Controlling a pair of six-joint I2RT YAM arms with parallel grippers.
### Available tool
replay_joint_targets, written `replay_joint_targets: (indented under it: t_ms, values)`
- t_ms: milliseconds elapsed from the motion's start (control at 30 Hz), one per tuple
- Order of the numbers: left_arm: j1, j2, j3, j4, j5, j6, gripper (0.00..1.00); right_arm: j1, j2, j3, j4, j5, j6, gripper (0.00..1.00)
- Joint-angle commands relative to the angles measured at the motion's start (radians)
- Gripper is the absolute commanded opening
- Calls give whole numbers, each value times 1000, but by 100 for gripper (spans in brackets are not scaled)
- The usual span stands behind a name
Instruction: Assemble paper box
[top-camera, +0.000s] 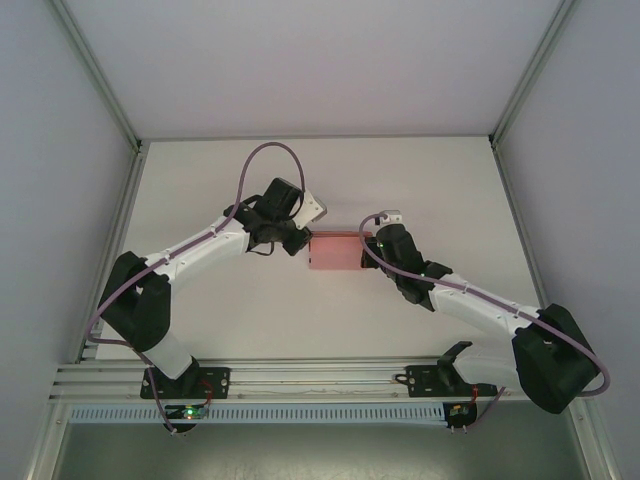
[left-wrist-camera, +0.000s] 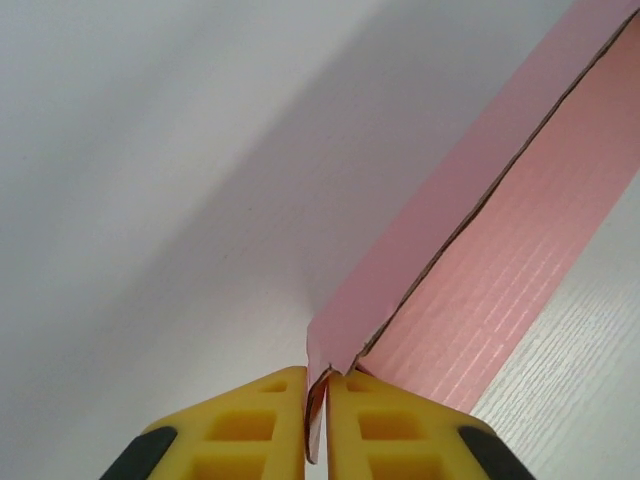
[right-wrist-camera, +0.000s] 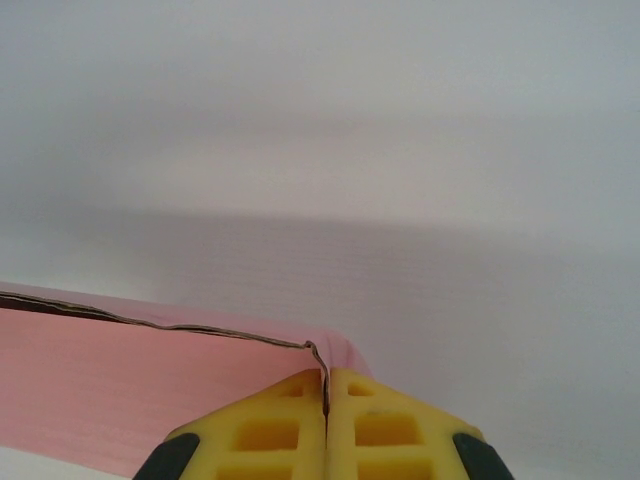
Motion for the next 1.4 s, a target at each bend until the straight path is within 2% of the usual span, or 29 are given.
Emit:
replay_joint_targets:
  t_ms: [0, 33, 100, 200, 300, 467, 633, 700, 833, 1033, 1167, 1367]
  values:
    - [6, -20, 5, -24, 0, -3, 13, 17, 37, -24, -177, -50, -22, 0]
    - [6, -16, 8, -26, -1, -3, 15, 18, 37, -22, -178, -53, -23, 0]
    - [5, -6, 14, -26, 3, 1, 28, 18, 38, -21, -179, -58, -26, 0]
    - [6, 16, 25, -23, -4, 9, 28, 17, 38, -20, -183, -59, -29, 0]
    - [6, 39, 43, -32, 1, 16, 24, 18, 38, -18, -188, -62, -34, 0]
    - [6, 46, 47, -37, 26, 32, 23, 18, 41, -16, -189, -62, -39, 0]
    - [6, 41, 46, -32, 22, 23, 11, 18, 51, -10, -196, -66, -43, 0]
    - [6, 42, 58, -40, 32, 11, 10, 18, 58, -3, -202, -71, -56, 0]
    - [7, 70, 114, -93, 54, -80, 0, 38, 81, 30, -250, -25, -66, 0]
    - [7, 115, 198, -234, 92, -256, 0, 100, 120, 56, -309, 118, -57, 0]
    - [9, 97, 212, -297, 39, -373, 0, 141, 132, 47, -300, 178, -70, 0]
    - [32, 53, 222, -277, 175, -493, 0, 183, 149, 44, -300, 232, -83, 0]
